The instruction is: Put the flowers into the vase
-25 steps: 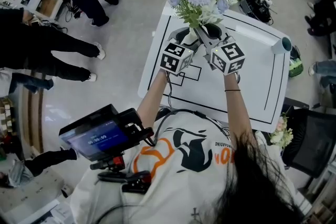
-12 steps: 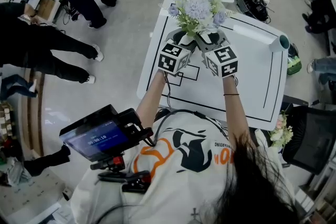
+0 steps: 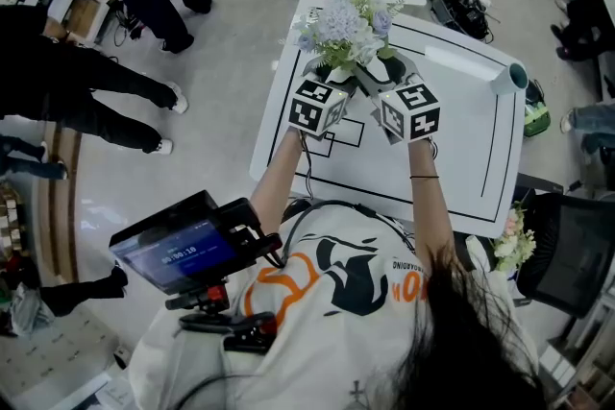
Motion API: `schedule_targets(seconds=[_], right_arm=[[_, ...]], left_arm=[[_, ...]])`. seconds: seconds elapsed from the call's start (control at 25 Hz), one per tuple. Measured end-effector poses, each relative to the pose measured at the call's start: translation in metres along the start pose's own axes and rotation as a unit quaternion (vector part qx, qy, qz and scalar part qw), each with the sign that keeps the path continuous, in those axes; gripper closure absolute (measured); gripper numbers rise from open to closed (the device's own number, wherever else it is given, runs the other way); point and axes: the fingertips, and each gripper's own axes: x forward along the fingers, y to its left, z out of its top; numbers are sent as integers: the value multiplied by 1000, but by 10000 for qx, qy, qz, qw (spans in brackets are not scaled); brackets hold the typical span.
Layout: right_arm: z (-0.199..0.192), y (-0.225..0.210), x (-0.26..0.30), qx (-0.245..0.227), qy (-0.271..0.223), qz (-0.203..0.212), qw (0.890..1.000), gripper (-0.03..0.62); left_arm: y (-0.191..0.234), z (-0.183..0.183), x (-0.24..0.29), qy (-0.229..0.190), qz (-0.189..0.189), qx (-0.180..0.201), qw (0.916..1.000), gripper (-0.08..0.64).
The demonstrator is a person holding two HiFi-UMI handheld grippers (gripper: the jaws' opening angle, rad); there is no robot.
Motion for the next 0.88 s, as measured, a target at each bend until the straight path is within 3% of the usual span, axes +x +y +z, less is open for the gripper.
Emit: schedule_targets(seconds=[0.32,0.88], right_arm=[[-14,-7,-3,332,66,-65,9994,350],[-35,-24,-9,497,212,-266,9982,350]], left_arm=[[2,-4,1,5,1,5,10000,322],[-1,-23,-1,109,-16,15,9999,322]])
